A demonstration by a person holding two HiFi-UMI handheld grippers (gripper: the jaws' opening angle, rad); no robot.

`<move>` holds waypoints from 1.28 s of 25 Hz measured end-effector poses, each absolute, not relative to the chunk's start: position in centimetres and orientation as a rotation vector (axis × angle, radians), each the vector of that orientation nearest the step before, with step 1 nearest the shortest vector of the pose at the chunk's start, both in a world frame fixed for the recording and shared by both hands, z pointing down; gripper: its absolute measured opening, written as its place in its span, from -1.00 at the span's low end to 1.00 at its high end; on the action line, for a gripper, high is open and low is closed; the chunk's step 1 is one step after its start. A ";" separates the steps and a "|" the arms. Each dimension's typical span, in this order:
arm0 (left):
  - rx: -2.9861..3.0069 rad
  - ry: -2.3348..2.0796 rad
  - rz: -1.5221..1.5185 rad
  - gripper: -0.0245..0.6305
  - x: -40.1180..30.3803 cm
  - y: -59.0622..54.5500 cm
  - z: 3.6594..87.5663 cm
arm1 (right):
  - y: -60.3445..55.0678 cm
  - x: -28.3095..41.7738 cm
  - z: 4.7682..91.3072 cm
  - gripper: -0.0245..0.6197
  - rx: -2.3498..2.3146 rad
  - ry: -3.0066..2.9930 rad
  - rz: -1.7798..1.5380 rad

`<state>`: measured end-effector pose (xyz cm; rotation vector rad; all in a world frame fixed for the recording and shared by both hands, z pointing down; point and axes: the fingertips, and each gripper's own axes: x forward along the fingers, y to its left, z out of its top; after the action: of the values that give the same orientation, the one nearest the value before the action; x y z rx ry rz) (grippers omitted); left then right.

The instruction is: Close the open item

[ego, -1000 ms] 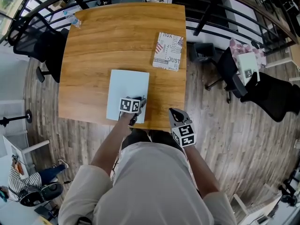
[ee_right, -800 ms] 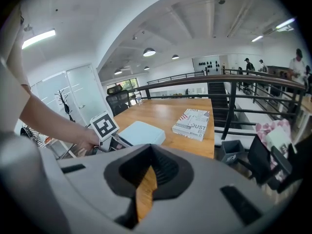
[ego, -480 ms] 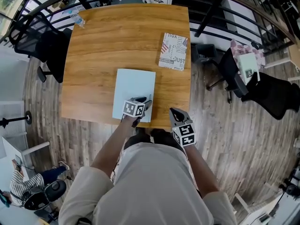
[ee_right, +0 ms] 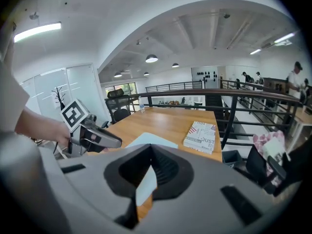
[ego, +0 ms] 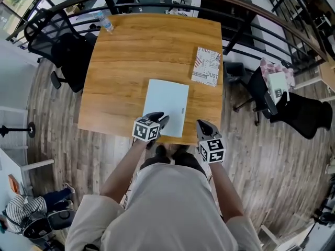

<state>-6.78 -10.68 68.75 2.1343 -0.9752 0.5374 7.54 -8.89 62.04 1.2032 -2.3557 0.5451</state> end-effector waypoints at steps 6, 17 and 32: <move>2.194 -1.058 0.461 -0.60 -11.3 -8.9 63.7 | -7.5 5.3 58.6 -0.92 1.250 -2.383 0.507; 2.241 -1.202 0.332 -0.77 -16.1 -5.8 57.2 | -4.5 4.3 53.2 -0.92 1.318 -2.411 0.435; 2.310 -1.415 0.176 -0.94 -16.7 -4.0 48.7 | -4.4 6.4 46.5 -0.92 1.239 -2.548 0.273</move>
<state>-16.66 -4.04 48.71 2.3102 -1.4150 0.1757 6.45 -4.45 46.50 1.2392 -2.5479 0.2733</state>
